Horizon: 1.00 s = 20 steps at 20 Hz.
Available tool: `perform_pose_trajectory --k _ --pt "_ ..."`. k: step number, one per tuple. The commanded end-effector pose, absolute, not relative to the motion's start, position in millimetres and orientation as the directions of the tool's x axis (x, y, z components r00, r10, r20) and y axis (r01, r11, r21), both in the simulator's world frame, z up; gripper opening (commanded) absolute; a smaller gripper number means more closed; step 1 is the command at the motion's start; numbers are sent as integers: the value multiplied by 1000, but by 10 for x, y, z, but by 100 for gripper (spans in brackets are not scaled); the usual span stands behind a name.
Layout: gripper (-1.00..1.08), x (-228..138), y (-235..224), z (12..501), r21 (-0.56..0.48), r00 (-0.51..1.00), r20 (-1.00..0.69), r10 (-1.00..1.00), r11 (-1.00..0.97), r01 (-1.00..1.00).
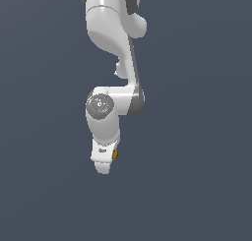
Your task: Pick up the object and move it to a goal position.
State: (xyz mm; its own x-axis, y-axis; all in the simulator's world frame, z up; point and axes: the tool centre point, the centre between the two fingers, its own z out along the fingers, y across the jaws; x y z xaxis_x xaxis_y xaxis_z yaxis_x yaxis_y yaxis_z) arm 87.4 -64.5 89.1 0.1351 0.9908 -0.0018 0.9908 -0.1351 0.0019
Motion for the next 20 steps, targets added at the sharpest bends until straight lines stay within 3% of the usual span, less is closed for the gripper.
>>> perform_pose_trajectory --k 1,12,20 --pt "100 886 -670 868 1 107 -1 994 -107 994" --pt "100 893 -697 805 0 82 0 997 -82 997" --pt "100 882 -695 417 0 78 0 997 -78 997"
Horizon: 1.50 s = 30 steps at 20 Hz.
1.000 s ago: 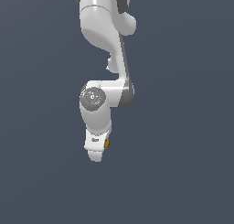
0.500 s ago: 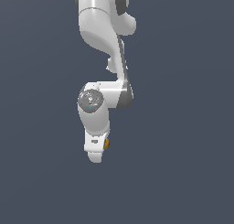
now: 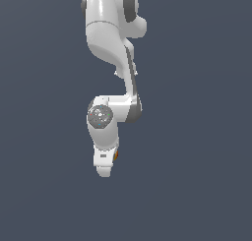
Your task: Pick up the object and move it to a goal position.
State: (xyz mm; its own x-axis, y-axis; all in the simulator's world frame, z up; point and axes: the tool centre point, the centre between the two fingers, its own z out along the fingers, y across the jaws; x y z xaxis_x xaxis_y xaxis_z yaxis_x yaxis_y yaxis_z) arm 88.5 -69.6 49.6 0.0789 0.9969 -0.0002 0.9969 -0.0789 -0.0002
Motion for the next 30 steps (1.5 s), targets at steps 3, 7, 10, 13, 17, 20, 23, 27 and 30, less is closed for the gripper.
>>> perform_pose_trajectory --k 3,7,10,13,17,20,23,27,30 --pt "100 883 -697 338 0 78 0 997 -78 997" --pt "100 896 -699 340 0 78 0 997 -78 997" --pt "-100 896 -699 340 0 78 0 997 -78 997" --pt "-100 896 -699 340 0 78 0 997 -78 997" --pt "-100 896 -699 340 0 78 0 997 -78 997" --pt "-100 891 -697 346 -1 78 0 997 -78 997" --pt "-100 883 -689 405 -1 78 0 997 -78 997" --pt "-100 866 -662 572 -1 78 0 997 -78 997" --pt "-100 849 -630 774 -1 78 -1 997 -78 997"
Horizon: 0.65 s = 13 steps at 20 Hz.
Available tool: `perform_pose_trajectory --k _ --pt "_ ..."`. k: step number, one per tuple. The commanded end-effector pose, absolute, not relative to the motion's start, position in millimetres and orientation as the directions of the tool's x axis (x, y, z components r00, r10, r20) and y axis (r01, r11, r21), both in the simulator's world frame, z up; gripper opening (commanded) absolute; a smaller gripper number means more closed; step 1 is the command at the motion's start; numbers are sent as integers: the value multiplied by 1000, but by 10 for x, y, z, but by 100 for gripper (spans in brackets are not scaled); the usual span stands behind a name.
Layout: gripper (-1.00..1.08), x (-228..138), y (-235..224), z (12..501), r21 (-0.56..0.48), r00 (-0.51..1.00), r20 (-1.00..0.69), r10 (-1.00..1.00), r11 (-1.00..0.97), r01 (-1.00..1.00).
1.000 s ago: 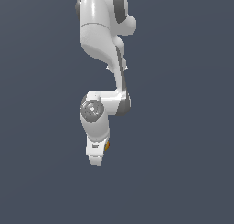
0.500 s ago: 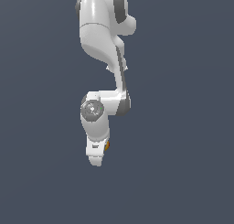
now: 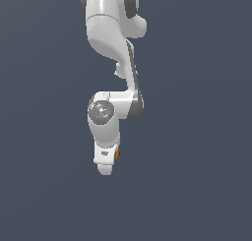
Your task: Pick up the object and move it to a goal position.
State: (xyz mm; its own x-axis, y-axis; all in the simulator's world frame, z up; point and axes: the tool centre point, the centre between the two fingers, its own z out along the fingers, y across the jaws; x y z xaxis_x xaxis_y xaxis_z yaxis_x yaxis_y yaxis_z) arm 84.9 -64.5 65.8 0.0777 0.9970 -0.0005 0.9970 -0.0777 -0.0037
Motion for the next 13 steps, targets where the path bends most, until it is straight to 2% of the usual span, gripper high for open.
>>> perform_pose_trajectory --k 1,7,13 --pt "-100 843 -619 847 -1 78 -1 997 -78 997" --pt "-100 819 -568 1170 0 77 -1 997 -77 997" --pt "-100 826 -556 1271 0 78 0 997 -78 997"
